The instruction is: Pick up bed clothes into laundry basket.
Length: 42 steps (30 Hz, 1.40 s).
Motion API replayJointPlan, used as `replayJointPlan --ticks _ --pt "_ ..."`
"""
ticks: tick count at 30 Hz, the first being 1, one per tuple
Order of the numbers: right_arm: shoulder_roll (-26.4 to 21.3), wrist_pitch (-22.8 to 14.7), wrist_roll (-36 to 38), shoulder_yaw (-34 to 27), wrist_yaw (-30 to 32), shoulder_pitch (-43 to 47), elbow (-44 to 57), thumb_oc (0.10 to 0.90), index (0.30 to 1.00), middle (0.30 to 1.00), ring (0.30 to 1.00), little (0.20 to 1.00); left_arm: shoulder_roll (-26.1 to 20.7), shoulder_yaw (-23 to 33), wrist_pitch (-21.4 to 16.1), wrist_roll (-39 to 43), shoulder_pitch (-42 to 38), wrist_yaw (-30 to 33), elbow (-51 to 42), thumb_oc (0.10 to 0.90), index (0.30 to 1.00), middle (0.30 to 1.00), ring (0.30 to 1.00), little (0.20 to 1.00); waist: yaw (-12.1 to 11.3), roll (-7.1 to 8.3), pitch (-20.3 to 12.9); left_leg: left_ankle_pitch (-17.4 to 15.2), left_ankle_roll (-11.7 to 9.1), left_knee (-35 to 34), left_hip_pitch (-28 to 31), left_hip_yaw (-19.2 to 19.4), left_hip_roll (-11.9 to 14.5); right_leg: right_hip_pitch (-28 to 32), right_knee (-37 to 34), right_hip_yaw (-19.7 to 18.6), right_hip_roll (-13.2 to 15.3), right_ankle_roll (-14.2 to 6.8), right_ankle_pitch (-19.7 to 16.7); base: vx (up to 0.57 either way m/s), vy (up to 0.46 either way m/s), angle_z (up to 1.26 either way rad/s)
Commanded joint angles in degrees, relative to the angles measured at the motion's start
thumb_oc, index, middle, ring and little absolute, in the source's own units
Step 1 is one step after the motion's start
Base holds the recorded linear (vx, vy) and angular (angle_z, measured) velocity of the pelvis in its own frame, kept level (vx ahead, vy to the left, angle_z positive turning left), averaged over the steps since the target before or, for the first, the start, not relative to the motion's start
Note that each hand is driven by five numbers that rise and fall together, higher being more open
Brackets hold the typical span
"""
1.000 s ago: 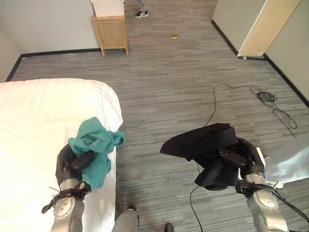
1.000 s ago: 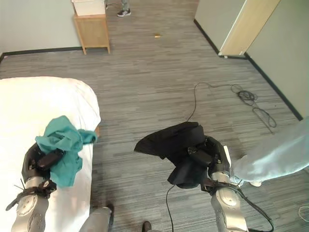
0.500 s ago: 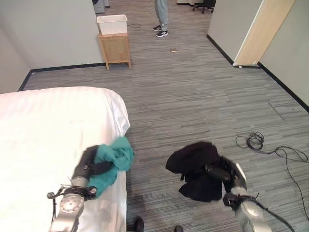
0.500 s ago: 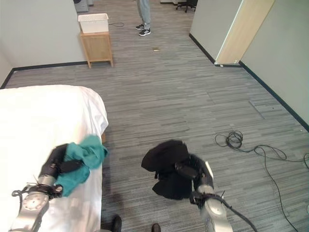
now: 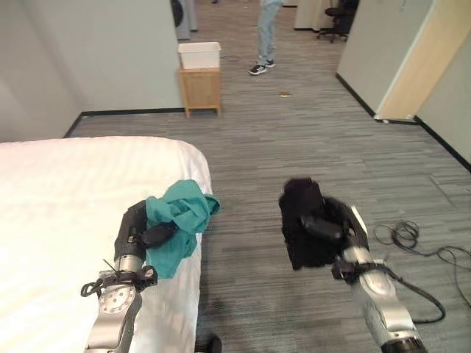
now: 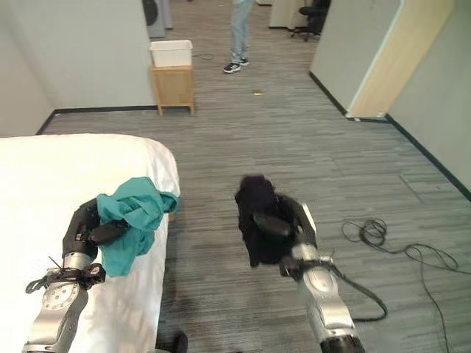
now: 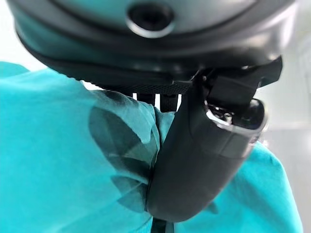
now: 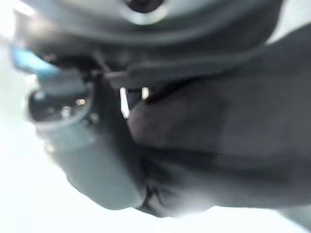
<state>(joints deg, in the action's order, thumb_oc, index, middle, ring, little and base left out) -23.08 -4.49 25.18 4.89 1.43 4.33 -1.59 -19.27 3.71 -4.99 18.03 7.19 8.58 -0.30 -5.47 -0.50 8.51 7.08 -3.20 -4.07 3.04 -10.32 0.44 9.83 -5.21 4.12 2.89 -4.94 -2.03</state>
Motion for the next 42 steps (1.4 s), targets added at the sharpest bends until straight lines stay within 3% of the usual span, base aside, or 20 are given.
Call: replayJointPlan --ticks 1,9,16,17,19,20,21,22,24,26,30,31,32,35,36,40,41,42 --pt "0.21 -6.28 1.39 -1.05 -1.92 3.74 6.7 0.4 0.3 0.3 0.3 0.3 -2.63 6.1 -7.25 0.54 -0.17 2.38 -5.82 0.4 0.3 0.3 0.3 0.3 -0.99 2.64 -4.56 -3.18 0.72 6.16 -4.09 -4.32 -4.31 -5.16 4.39 -2.99 -1.76 1.72 3.18 -0.03 -0.108 0.41" --pt "-0.69 -5.34 -0.03 -4.31 -1.42 -2.99 4.41 0.4 0.3 0.3 0.3 0.3 -1.54 7.41 -6.85 0.27 2.73 1.91 -4.89 0.4 0.3 0.3 0.3 0.3 0.02 2.76 -2.8 -2.49 -0.27 7.14 -4.91 -5.83 -3.77 -5.26 5.35 -1.39 -2.63 2.43 3.63 -0.02 -0.096 0.27" --pt "0.12 -5.53 0.32 -9.85 -1.39 -10.13 4.96 0.4 0.3 0.3 0.3 0.3 -2.59 7.9 -7.08 0.01 0.82 1.76 -4.13 0.4 0.3 0.3 0.3 0.3 3.7 2.45 -2.53 -2.36 -1.33 6.15 -5.27 -2.65 -1.28 -6.32 6.54 -1.94 -3.48 2.84 4.46 0.04 -0.071 -0.1" --pt "0.21 -5.72 0.29 -10.55 -1.45 -10.68 5.29 0.4 0.3 0.3 0.3 0.3 -3.13 7.93 -7.07 -0.33 0.14 1.75 -4.24 0.4 0.3 0.3 0.3 0.3 4.3 2.79 -1.98 -2.84 -1.73 9.1 -6.02 -1.88 -0.97 -6.19 6.91 -2.61 -3.78 3.21 4.88 -0.01 -0.12 -0.24" --pt "0.54 -6.08 -0.01 -10.85 -1.61 -11.61 5.41 0.4 0.3 0.3 0.3 0.3 -3.72 8.23 -7.08 -0.88 -0.02 1.7 -4.9 0.4 0.3 0.3 0.3 0.3 4.8 3.4 -0.73 0.15 -2.38 16.13 -8.7 -0.84 -0.88 -5.99 6.72 -3.91 -4.47 3.64 3.79 0.01 -0.163 -0.39" --pt "0.54 -6.08 0.14 -10.86 -1.93 -12.1 5.52 0.4 0.3 0.3 0.3 0.3 -3.7 8.35 -7.02 -0.89 0.26 1.56 -5.3 0.4 0.3 0.3 0.3 0.3 4.7 3.73 -0.32 1.68 -2.13 21.45 -10.42 0.14 -0.42 -5.09 6.23 -4.54 -4.81 3.87 3.82 0.03 -0.234 -0.57" --pt "0.37 -6.22 0.35 -11.12 -1.95 -12.69 5.51 0.4 0.3 0.3 0.3 0.3 -3.62 8.16 -7.02 -0.77 0.18 1.66 -5.46 0.4 0.3 0.3 0.3 0.3 4.81 4.81 0.84 5.4 -1.92 28.53 -14.01 1.84 0.18 -4.44 6.09 -4.98 -4.46 4.27 3.17 -0.04 -0.261 -0.49" --pt "-0.1 -6.45 0.65 -11.63 -2.06 -13.1 5.73 0.4 0.3 0.3 0.3 0.3 -3.91 8.05 -7.0 -0.68 -0.3 1.63 -5.46 0.4 0.3 0.3 0.3 0.3 4.72 5.61 2.16 7.09 -0.65 37.41 -19.56 3.52 0.25 -4.61 6.37 -5.5 -4.63 5.06 2.42 -0.08 -0.276 -0.38" --pt "-0.61 -5.85 0.37 -11.73 -1.91 -13.4 5.38 0.4 0.3 0.3 0.3 0.3 -3.49 8.06 -7.02 -0.16 0.04 1.49 -5.44 0.4 0.3 0.3 0.3 0.3 4.49 6.89 2.89 4.06 0.57 50.79 -27.1 6.11 -0.94 -4.43 6.41 -6.68 -4.73 6.09 2.52 -0.01 -0.185 -0.18" --pt "-0.19 -5.78 1.65 -11.62 -1.2 -12.31 4.96 0.4 0.3 0.3 0.3 0.3 -2.77 7.81 -7.03 0.32 -0.26 1.8 -5.23 0.4 0.3 0.3 0.3 0.3 3.56 6.25 2.57 1.41 0.61 54.22 -32.03 8.26 -3.9 -3.94 6.66 -7.78 -5.05 6.29 2.86 0.12 -0.057 -0.38" --pt "0.43 -5.8 1.47 -11.78 -1.48 -11.96 5.03 0.4 0.3 0.3 0.3 0.3 -2.53 9.24 -6.92 0.21 1.04 1.13 -5.03 0.4 0.3 0.3 0.3 0.3 1.73 5.5 1.16 2.1 1.11 44.94 -33.53 12.11 -7.05 -2.14 6.03 -9.99 -6.5 6.49 3.25 0.23 -0.051 -0.47" --pt "0.62 -5.88 1.48 -11.63 -1.43 -11.57 5.15 0.4 0.3 0.3 0.3 0.3 -2.66 9.68 -7.13 0.34 1.14 1.12 -4.85 0.4 0.3 0.3 0.3 0.3 1.42 4.37 0.53 2.81 1.39 38.21 -33.0 13.27 -7.0 -1.43 5.87 -10.63 -8.35 6.76 3.89 0.43 -0.009 -0.41" --pt "0.64 -6.18 1.35 -10.52 -1.38 -10.74 4.73 0.4 0.3 0.3 0.3 0.3 -2.48 9.91 -7.41 0.46 1.2 1.15 -4.47 0.4 0.3 0.3 0.3 0.3 -0.01 3.31 -0.7 4.53 2.66 21.19 -28.19 15.57 -7.86 0.61 5.4 -12.49 -9.92 6.59 5.22 0.6 -0.009 -0.22" --pt "-0.06 -6.03 -0.73 -9.98 -1.31 -9.67 4.45 0.4 0.3 0.3 0.3 0.3 -2.46 10.45 -7.53 -0.59 1.75 1.39 -4.32 0.4 0.3 0.3 0.3 0.3 -1.12 1.6 -2.32 7.52 2.55 7.54 -24.54 16.72 -8.56 5.08 4.64 -14.27 -11.76 6.68 8.17 0.48 0.009 -0.33" --pt "-0.28 -5.83 -1.12 -9.51 -1.22 -9.1 4.49 0.4 0.3 0.3 0.3 0.3 -2.46 10.81 -7.72 -0.63 2.13 1.64 -4.3 0.4 0.3 0.3 0.3 0.3 -1.74 1.62 -2.68 7.86 2.75 6.73 -24.27 16.43 -8.86 6.43 4.54 -14.96 -11.69 6.71 8.89 0.65 -0.007 -0.69" --pt "0.03 -5.44 -2.17 -7.9 -2.4 -7.31 5.33 0.4 0.3 0.3 0.3 0.3 -3.77 11.93 -7.34 -2.37 3.37 1.1 -3.91 0.4 0.3 0.3 0.3 0.3 -2.91 3.99 -4.63 6.8 5.62 6.11 -21.21 17.57 -9.24 7.92 8.67 -15.29 -9.89 6.06 10.52 0.52 0.009 -0.45" --pt "0.32 -5.18 -3.22 -7.8 -2.74 -7.18 5.34 0.4 0.3 0.3 0.3 0.3 -4.09 12.06 -7.0 -3.42 3.63 0.91 -3.96 0.4 0.3 0.3 0.3 0.3 -3.41 5.6 -5.02 6.06 6.08 6.54 -20.91 17.51 -10.01 6.96 12.38 -14.67 -8.91 4.41 8.25 0.51 -0.02 0.12" --pt "0.49 -5.19 -3.62 -7.5 -3.24 -6.5 5.26 0.4 0.3 0.3 0.3 0.3 -4.5 12.14 -6.72 -3.98 3.71 0.67 -4.1 0.4 0.3 0.3 0.3 0.3 -4.18 7.4 -5.03 3.79 7.07 7.22 -19.65 17.6 -11.1 5.56 19.59 -12.89 -7.11 -0.64 1.21 0.48 -0.043 -0.09"
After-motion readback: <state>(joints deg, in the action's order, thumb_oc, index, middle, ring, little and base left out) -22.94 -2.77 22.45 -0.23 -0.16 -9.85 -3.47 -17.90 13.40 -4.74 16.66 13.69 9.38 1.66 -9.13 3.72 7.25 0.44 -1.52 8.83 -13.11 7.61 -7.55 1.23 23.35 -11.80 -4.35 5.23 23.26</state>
